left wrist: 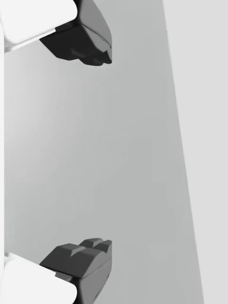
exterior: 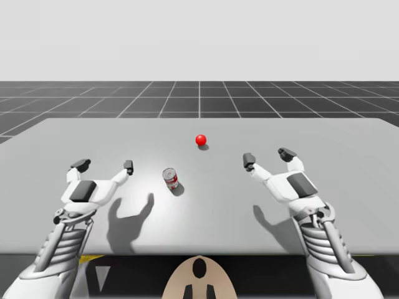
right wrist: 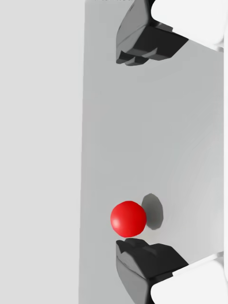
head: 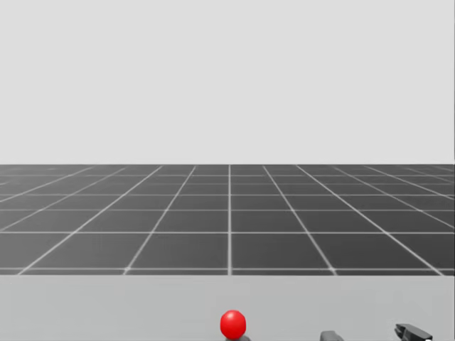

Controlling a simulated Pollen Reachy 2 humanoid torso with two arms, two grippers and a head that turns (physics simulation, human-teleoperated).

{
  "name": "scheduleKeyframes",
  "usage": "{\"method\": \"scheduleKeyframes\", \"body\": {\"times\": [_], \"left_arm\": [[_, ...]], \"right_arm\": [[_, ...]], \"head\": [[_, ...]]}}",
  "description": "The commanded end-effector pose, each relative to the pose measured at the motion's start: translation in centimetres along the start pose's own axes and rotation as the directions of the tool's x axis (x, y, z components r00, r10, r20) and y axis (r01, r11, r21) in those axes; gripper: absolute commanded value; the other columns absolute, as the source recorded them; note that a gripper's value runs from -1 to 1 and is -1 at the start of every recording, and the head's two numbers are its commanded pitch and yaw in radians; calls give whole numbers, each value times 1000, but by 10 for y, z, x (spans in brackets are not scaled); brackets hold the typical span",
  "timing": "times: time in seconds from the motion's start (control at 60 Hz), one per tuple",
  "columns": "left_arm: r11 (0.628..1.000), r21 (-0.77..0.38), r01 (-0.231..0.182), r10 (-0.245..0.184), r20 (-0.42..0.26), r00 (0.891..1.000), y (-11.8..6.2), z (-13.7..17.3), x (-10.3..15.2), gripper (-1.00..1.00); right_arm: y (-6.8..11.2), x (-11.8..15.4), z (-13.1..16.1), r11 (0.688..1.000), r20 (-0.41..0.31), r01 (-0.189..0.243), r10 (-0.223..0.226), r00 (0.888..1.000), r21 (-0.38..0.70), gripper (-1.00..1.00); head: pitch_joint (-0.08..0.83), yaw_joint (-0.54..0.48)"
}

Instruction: Watch the red light. When it turns green, pick up the object.

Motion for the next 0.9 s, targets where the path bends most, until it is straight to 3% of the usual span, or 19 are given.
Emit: {"method": "scheduleKeyframes", "body": {"times": [0.017,0.083,0.133,0.2,0.65,0.9], "left_arm": [[1000,16,-6,6,-21,1000,4,1,0,-1000],[1000,17,-6,7,-21,1000,4,1,0,-1000],[1000,18,-6,6,-20,1000,4,1,0,-1000],[1000,17,-6,7,-20,1000,4,2,0,-1000],[1000,14,1,0,-19,1000,3,2,0,-1000],[1000,14,7,-7,-18,1000,3,1,0,-1000]], "right_arm": [[4,-1,5,999,-15,40,-40,999,-30,-1000],[4,-1,4,998,-37,63,-63,997,3,-1000],[4,-2,2,999,-31,40,-40,999,-3,-1000],[3,-2,2,998,-37,57,-58,998,-15,-1000],[1,-7,-2,999,-48,32,-34,998,-43,-1000],[1,-9,-3,998,-60,25,-28,998,-49,-1000]], "head": [[-2,5],[9,3],[26,2],[66,-2],[380,0],[439,4]]}}
